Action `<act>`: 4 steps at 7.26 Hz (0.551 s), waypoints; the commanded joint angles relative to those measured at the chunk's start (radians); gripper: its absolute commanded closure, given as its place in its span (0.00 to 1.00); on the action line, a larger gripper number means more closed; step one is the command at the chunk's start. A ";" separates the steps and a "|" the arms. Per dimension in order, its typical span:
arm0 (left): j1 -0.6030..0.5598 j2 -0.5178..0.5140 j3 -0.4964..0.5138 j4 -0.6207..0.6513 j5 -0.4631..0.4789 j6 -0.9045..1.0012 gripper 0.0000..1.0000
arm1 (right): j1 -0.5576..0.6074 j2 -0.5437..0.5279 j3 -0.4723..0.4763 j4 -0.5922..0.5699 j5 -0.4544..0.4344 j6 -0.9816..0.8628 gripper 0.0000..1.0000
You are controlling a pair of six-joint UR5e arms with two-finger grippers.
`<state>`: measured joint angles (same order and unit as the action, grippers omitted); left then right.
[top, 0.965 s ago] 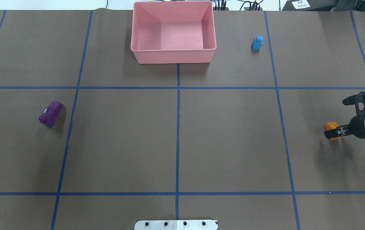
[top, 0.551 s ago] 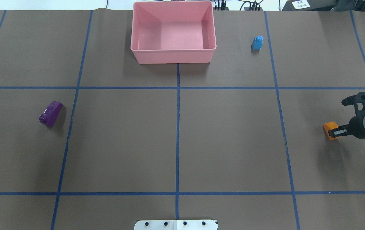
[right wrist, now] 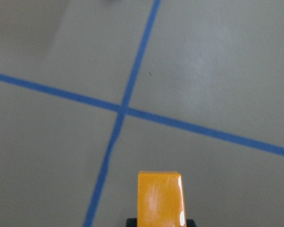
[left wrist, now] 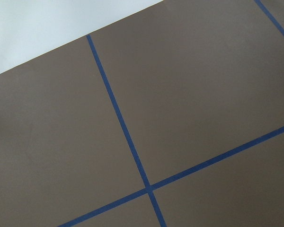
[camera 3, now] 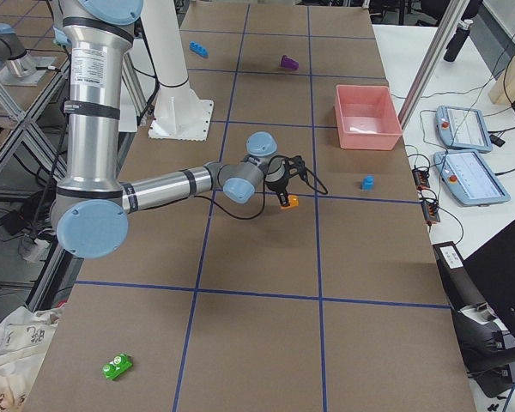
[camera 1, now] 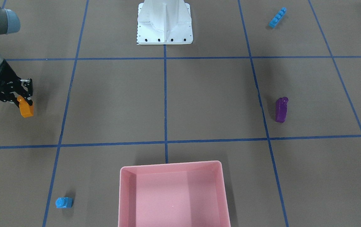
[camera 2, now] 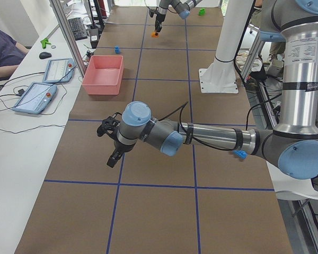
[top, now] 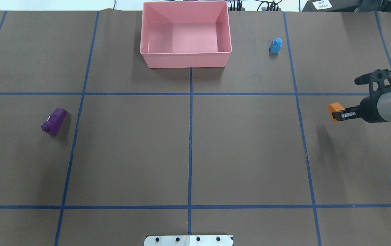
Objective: Put all blocks into box
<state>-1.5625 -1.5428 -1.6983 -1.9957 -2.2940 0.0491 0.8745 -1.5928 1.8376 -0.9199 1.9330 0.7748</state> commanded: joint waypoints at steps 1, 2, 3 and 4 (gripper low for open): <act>0.001 0.001 0.000 0.000 -0.001 0.000 0.00 | 0.023 0.283 -0.009 -0.206 -0.005 0.113 1.00; 0.001 0.010 0.003 0.000 -0.001 0.000 0.00 | 0.023 0.473 -0.079 -0.362 -0.005 0.129 1.00; 0.001 0.010 0.002 0.000 -0.001 0.000 0.00 | 0.015 0.666 -0.235 -0.449 -0.005 0.148 1.00; 0.001 0.012 0.003 -0.002 -0.001 0.000 0.00 | 0.012 0.839 -0.441 -0.448 -0.006 0.152 1.00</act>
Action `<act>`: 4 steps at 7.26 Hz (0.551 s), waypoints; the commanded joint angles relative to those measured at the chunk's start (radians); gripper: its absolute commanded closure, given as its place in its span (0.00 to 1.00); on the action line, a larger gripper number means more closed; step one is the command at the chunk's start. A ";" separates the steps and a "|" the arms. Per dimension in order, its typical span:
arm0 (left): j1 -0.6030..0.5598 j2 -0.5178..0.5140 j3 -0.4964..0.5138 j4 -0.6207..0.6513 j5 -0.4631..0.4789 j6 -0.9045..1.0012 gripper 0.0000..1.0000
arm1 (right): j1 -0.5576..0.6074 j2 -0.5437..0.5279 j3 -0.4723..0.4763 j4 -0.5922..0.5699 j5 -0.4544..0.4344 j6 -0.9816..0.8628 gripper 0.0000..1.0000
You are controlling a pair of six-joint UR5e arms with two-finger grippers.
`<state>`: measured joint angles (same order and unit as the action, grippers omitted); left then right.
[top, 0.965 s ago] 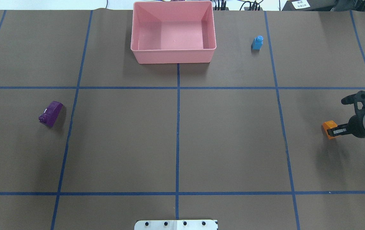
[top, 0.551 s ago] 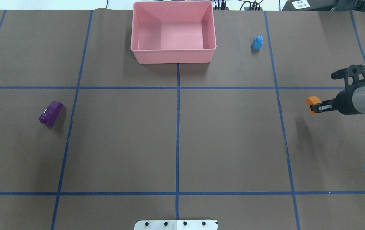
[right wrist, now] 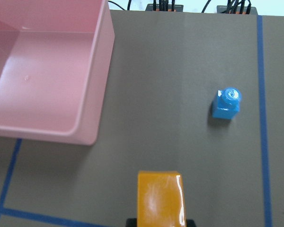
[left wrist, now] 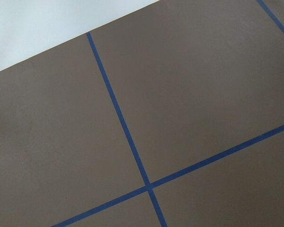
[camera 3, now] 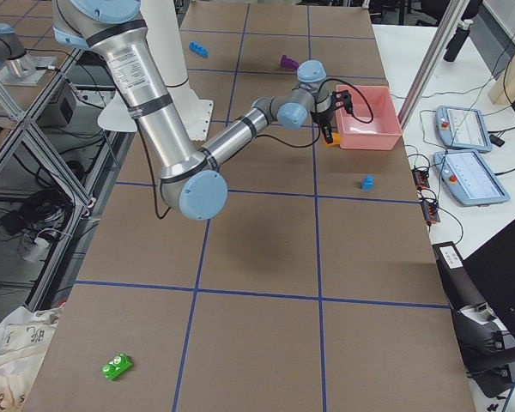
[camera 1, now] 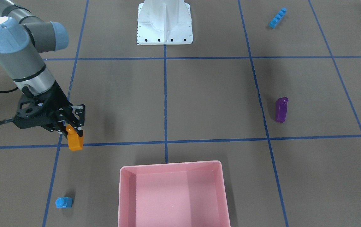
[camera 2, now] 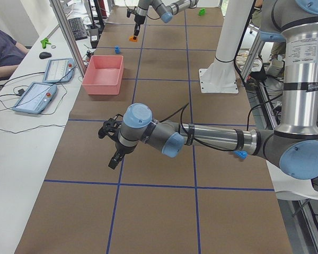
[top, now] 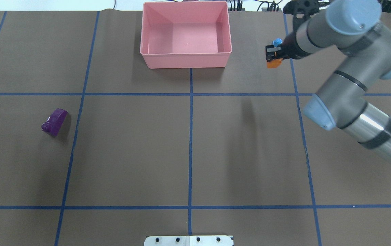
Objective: Put all blocks into box
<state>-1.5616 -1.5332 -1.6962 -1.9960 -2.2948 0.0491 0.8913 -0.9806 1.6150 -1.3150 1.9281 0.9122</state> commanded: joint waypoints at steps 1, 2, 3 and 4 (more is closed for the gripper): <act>0.000 0.002 0.001 0.000 0.000 0.000 0.00 | -0.006 0.361 -0.397 -0.052 -0.003 0.011 1.00; 0.000 0.002 0.001 0.000 0.000 0.000 0.00 | -0.006 0.432 -0.505 -0.050 -0.029 0.007 1.00; 0.000 0.002 0.001 0.000 0.000 0.000 0.00 | -0.006 0.504 -0.615 -0.015 -0.035 0.007 1.00; 0.002 0.002 0.001 -0.001 0.000 0.000 0.00 | -0.008 0.538 -0.730 0.079 -0.037 0.007 1.00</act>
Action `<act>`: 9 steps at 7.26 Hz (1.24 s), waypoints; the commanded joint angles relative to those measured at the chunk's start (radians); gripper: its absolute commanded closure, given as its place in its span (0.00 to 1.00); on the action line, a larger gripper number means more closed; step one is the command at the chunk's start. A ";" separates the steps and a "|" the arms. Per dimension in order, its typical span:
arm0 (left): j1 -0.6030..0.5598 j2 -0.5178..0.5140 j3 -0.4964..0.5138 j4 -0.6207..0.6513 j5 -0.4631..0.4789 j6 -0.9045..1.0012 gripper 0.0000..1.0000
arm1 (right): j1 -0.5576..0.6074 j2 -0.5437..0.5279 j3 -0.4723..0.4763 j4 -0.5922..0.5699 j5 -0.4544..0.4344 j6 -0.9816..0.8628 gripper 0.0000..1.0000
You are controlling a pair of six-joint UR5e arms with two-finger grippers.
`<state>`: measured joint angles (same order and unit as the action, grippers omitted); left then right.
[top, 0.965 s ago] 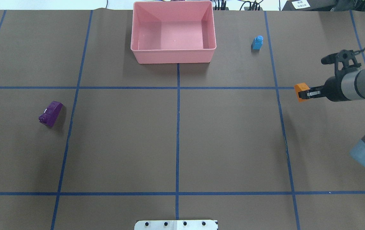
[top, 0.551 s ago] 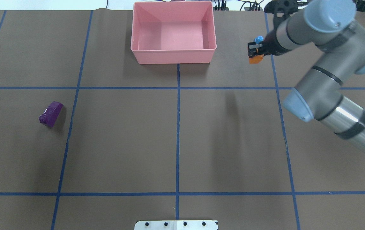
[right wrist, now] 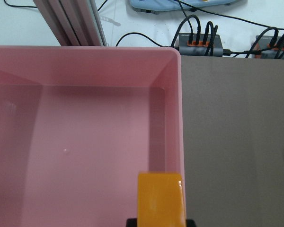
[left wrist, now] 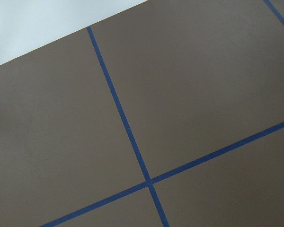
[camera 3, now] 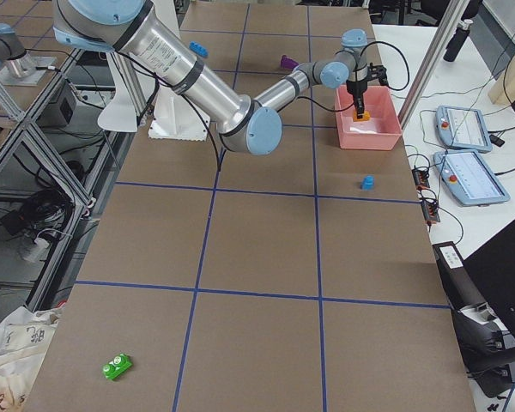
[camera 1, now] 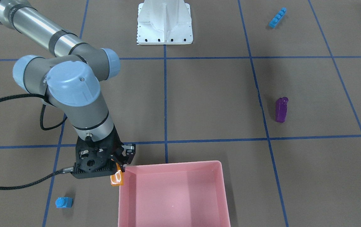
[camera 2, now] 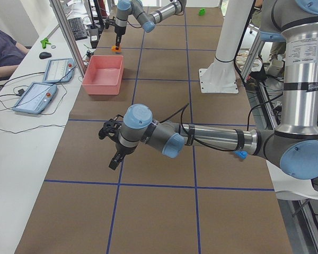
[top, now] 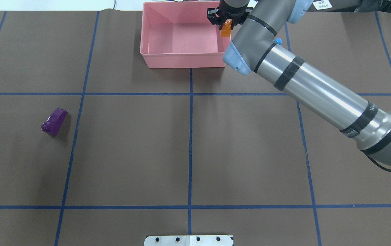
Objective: Put all blocks into box
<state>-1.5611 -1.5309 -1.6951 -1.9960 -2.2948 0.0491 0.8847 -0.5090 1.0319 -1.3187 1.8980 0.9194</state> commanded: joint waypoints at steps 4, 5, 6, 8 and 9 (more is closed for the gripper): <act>0.001 0.000 0.000 -0.007 0.000 0.000 0.00 | -0.013 0.073 -0.256 0.193 -0.013 -0.001 0.50; 0.001 0.000 0.000 -0.013 0.000 0.000 0.00 | -0.024 0.075 -0.251 0.193 -0.023 0.004 0.01; 0.001 0.000 0.002 -0.013 0.000 0.000 0.00 | -0.024 0.073 -0.250 0.193 -0.028 0.004 0.01; 0.001 0.000 -0.001 -0.013 0.000 -0.002 0.00 | -0.010 0.070 -0.196 0.146 -0.017 0.001 0.01; 0.009 -0.001 -0.009 -0.018 -0.003 -0.058 0.00 | 0.000 0.058 -0.084 -0.019 -0.013 -0.017 0.01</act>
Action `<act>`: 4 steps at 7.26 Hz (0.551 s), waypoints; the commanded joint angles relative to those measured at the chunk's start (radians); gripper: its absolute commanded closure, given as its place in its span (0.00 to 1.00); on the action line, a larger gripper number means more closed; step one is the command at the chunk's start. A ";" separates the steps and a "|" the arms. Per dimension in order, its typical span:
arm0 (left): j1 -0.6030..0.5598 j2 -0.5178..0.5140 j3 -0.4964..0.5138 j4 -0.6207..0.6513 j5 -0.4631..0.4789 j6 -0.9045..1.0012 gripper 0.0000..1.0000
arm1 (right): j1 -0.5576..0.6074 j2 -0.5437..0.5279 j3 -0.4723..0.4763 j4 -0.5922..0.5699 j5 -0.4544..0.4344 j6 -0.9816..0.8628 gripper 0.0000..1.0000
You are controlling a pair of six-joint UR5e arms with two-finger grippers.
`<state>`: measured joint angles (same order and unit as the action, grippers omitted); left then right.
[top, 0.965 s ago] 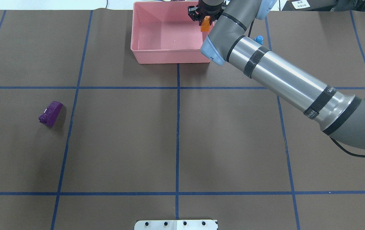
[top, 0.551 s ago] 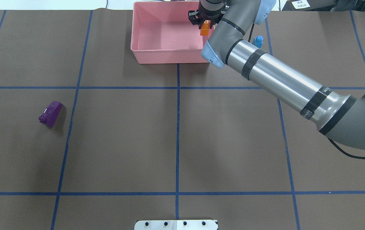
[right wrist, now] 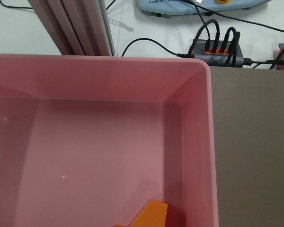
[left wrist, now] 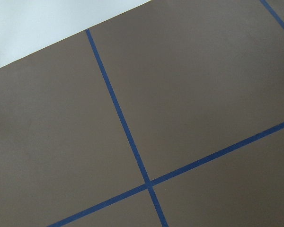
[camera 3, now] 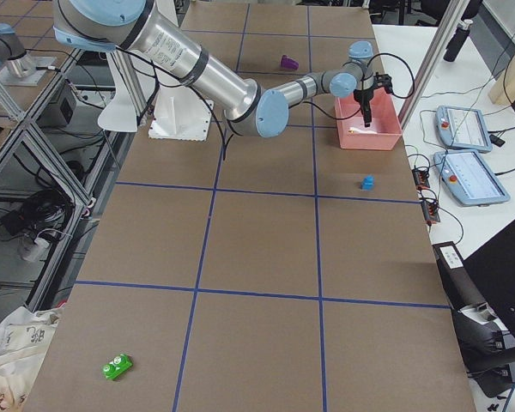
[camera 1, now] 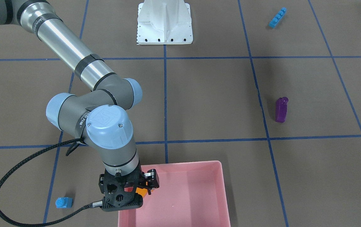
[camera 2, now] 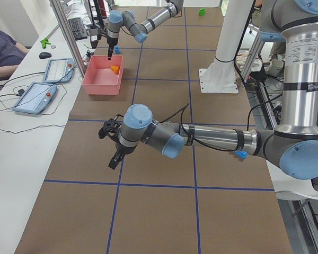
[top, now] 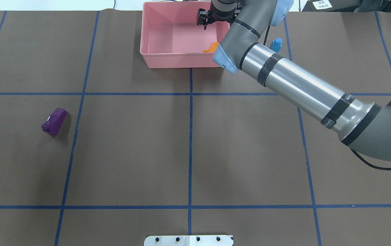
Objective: Put all blocks into box
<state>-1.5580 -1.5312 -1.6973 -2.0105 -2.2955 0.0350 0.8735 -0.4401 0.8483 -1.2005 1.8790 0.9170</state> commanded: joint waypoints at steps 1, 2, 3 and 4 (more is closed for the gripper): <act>0.033 -0.001 -0.007 -0.093 -0.018 -0.167 0.00 | 0.015 -0.088 0.273 -0.251 0.026 -0.056 0.01; 0.099 -0.001 -0.005 -0.197 -0.063 -0.296 0.00 | 0.034 -0.236 0.445 -0.263 0.057 -0.088 0.01; 0.169 -0.001 -0.007 -0.271 -0.076 -0.442 0.00 | 0.070 -0.375 0.583 -0.263 0.106 -0.146 0.01; 0.235 -0.001 -0.010 -0.318 -0.067 -0.580 0.00 | 0.088 -0.510 0.706 -0.260 0.124 -0.202 0.01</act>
<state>-1.4044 -1.5324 -1.7048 -2.2537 -2.3591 -0.3731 0.9332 -0.7801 1.3862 -1.4549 1.9683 0.7825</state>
